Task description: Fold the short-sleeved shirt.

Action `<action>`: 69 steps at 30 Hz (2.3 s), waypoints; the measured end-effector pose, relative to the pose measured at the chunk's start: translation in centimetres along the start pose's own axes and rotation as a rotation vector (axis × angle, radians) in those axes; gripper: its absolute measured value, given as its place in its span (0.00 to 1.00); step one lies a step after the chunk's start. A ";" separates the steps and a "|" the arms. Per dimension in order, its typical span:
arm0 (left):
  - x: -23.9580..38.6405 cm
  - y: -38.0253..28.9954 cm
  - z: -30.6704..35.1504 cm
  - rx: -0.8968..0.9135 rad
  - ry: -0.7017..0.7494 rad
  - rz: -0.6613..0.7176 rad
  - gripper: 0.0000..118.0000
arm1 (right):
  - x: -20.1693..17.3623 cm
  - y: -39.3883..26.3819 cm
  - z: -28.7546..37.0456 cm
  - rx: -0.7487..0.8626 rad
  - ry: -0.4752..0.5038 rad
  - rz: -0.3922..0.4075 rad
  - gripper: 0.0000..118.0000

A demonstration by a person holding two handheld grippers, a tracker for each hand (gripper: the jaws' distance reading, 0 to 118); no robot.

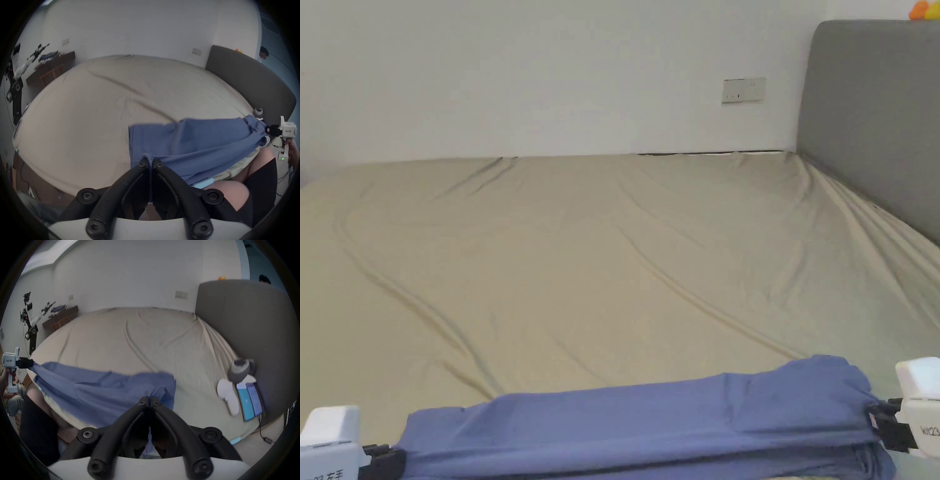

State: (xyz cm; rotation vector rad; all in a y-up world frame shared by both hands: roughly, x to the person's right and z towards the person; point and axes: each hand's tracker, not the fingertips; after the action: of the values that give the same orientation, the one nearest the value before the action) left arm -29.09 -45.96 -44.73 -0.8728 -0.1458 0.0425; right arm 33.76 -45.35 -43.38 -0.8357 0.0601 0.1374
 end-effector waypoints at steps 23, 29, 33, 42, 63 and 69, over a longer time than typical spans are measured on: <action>2.5 0.9 9.4 0.314 0.042 -0.058 0.27 | -4.2 1.1 6.2 0.356 -0.046 -0.050 0.71; 0.1 0.1 7.6 0.193 -0.107 0.076 0.00 | -9.5 2.3 5.8 0.323 0.167 0.019 0.00; -3.7 0.9 5.2 0.167 -0.147 0.187 0.00 | -11.9 2.2 5.7 0.337 0.151 0.070 0.00; -11.9 2.1 -2.9 -0.043 -0.584 0.412 0.90 | -12.6 2.5 5.1 0.285 0.196 0.067 0.00; -9.7 3.4 -11.4 -0.180 -0.656 0.554 0.08 | -15.7 5.3 3.2 0.210 0.229 0.070 0.00; -11.5 5.5 -7.9 -0.152 -0.620 0.540 0.07 | -15.7 5.5 3.3 0.214 0.234 0.080 0.00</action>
State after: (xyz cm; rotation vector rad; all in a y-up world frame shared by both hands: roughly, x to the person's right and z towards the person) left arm -39.18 -49.54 -55.25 -1.0092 -0.4932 0.8200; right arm 17.44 -40.79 -43.50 -0.6322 0.3232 0.1060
